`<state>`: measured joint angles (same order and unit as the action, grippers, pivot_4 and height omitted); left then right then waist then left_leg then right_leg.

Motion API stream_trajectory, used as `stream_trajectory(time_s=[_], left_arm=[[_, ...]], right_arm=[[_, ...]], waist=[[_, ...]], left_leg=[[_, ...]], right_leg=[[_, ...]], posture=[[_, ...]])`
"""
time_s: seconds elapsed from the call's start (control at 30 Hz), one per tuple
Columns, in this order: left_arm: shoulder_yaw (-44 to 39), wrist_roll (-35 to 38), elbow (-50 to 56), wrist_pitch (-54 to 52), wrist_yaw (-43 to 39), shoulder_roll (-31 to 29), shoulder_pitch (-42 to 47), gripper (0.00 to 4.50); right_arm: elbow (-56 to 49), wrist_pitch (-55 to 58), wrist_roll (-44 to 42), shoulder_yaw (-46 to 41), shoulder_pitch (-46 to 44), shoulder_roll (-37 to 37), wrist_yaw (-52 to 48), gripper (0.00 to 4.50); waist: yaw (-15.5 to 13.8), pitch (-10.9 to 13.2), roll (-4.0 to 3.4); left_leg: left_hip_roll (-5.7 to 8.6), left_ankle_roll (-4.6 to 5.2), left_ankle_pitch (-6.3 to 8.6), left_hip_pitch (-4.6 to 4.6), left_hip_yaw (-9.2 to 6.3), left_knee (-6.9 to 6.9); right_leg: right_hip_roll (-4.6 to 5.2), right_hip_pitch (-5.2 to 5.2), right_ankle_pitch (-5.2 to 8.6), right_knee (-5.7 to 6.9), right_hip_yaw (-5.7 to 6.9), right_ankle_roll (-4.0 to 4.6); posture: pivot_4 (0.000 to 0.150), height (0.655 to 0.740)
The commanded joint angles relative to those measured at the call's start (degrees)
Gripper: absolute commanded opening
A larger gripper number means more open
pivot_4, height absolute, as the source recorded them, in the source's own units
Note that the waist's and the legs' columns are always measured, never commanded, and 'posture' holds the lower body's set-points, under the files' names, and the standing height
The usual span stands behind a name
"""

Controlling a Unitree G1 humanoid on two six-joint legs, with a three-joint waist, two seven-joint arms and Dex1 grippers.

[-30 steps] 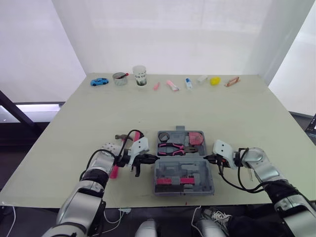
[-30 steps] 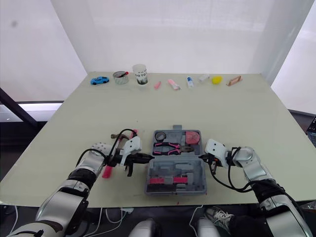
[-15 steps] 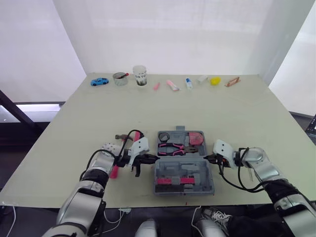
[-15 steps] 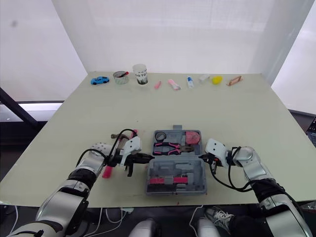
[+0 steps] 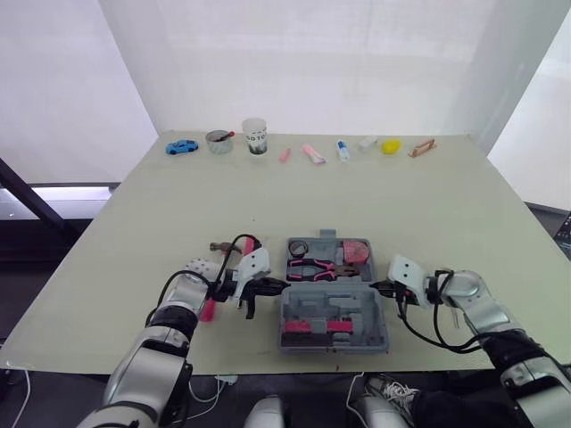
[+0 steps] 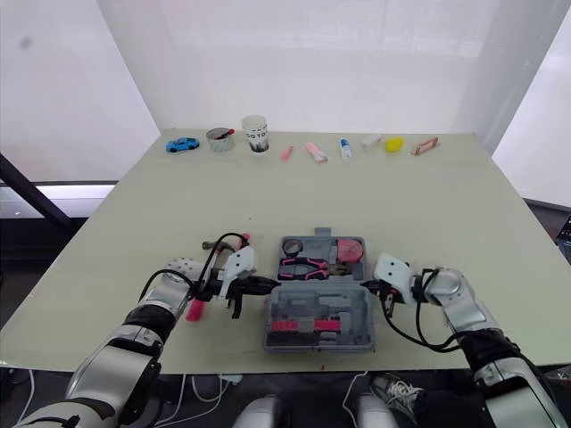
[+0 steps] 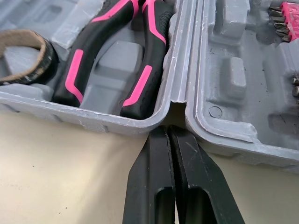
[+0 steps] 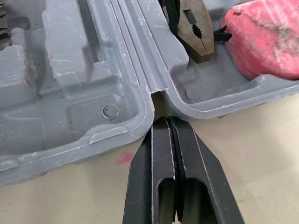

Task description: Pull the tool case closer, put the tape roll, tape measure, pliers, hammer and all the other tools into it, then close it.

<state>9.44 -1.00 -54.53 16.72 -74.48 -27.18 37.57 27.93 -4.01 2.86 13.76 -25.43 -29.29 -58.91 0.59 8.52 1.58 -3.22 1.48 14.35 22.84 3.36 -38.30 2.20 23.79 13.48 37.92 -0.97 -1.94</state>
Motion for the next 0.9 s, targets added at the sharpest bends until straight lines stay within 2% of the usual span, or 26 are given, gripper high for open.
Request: stream_trajectory(time_s=[0.03,0.3,0.57,0.73,0.9], left_arm=[[-0.47,0.19,1.43,-0.42,1.5,0.02,-0.99,0.13],[-0.91,1.58,5.32,-2.45,0.63,-1.09,-3.07,0.13],[-4.26,6.66,13.63,-2.73,0.22,-2.36,-7.7,0.13],[-7.69,11.0,19.69,-5.96,1.41,-3.7,-10.68,0.13],[-15.47,22.74,34.0,-14.59,1.18,-5.59,-16.38,0.13]], right_arm=[[-0.27,-0.63,-0.38,-1.25,0.57,-1.63,0.18,0.01],[-0.41,-0.79,-1.12,-1.83,0.8,-3.11,-0.17,0.01],[-1.99,-4.33,-6.09,-7.67,4.37,-4.12,1.61,0.01],[-4.52,-3.45,-10.93,-12.23,6.22,-3.41,2.86,0.01],[-10.99,0.91,-17.52,-17.4,9.84,-1.66,5.13,0.01]], waist=[[-0.01,0.0,0.0],[0.06,0.01,0.0],[0.16,0.15,-0.03],[0.26,0.32,-0.06],[0.23,0.38,-0.06]], left_leg=[[0.0,0.0,0.0,0.0,0.0,0.0],[0.0,0.0,0.0,0.02,-0.01,0.02],[-0.01,0.0,0.01,0.09,0.0,0.12],[-0.02,0.0,0.01,0.08,0.0,0.12],[-0.06,-0.01,0.01,0.09,0.0,0.14]], right_leg=[[0.0,0.0,0.0,0.0,0.0,0.0],[0.0,0.01,0.03,-0.02,0.0,0.06],[0.0,0.07,-0.02,-0.11,-0.01,-0.06],[0.0,0.08,-0.03,-0.09,-0.02,-0.07],[0.01,0.08,-0.04,-0.1,-0.02,-0.08]], posture=[[0.15,0.74],[0.15,0.74],[0.15,0.74],[0.15,0.74],[0.15,0.74]])
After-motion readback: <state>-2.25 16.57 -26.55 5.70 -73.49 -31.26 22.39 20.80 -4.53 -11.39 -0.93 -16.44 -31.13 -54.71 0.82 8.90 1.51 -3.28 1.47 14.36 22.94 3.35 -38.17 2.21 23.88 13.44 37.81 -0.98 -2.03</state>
